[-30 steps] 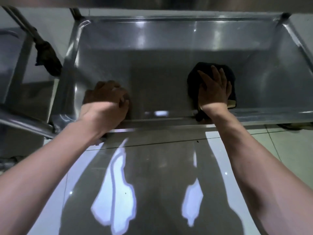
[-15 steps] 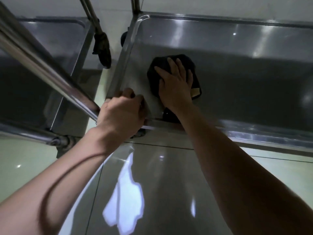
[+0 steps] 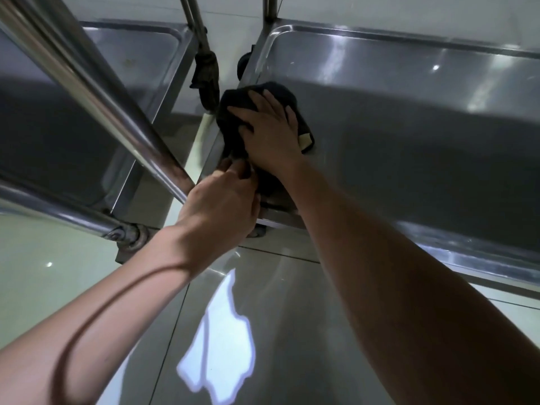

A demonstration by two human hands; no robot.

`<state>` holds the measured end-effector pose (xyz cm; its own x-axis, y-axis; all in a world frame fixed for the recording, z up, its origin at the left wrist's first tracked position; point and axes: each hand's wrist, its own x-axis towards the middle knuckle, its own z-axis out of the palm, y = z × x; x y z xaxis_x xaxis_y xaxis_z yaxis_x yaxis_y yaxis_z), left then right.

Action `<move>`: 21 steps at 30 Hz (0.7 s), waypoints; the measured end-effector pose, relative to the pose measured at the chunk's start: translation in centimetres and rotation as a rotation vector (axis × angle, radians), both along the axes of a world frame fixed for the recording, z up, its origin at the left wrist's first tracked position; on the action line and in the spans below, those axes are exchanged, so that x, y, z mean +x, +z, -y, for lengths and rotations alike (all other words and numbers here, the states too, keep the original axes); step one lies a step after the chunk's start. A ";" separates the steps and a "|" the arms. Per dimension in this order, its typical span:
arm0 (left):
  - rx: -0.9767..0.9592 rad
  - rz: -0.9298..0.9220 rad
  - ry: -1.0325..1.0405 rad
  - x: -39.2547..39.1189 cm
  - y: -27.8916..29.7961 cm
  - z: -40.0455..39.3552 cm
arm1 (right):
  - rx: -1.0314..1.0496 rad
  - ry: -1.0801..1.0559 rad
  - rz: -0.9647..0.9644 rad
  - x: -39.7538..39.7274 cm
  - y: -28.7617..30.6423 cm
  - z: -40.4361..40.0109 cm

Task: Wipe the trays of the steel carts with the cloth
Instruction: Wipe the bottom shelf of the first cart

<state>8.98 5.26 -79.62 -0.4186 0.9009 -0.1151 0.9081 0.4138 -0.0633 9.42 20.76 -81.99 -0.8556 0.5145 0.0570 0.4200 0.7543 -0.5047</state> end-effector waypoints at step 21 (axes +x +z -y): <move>0.074 0.124 -0.193 12.5 1.1 -11.9 | 0.105 -0.614 0.053 26.0 -0.1 -11.4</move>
<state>21.51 17.18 -78.51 -0.2242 0.9708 -0.0851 0.9699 0.2308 0.0776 35.40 32.17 -82.09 -0.4090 0.9071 0.0996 0.8147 0.4121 -0.4080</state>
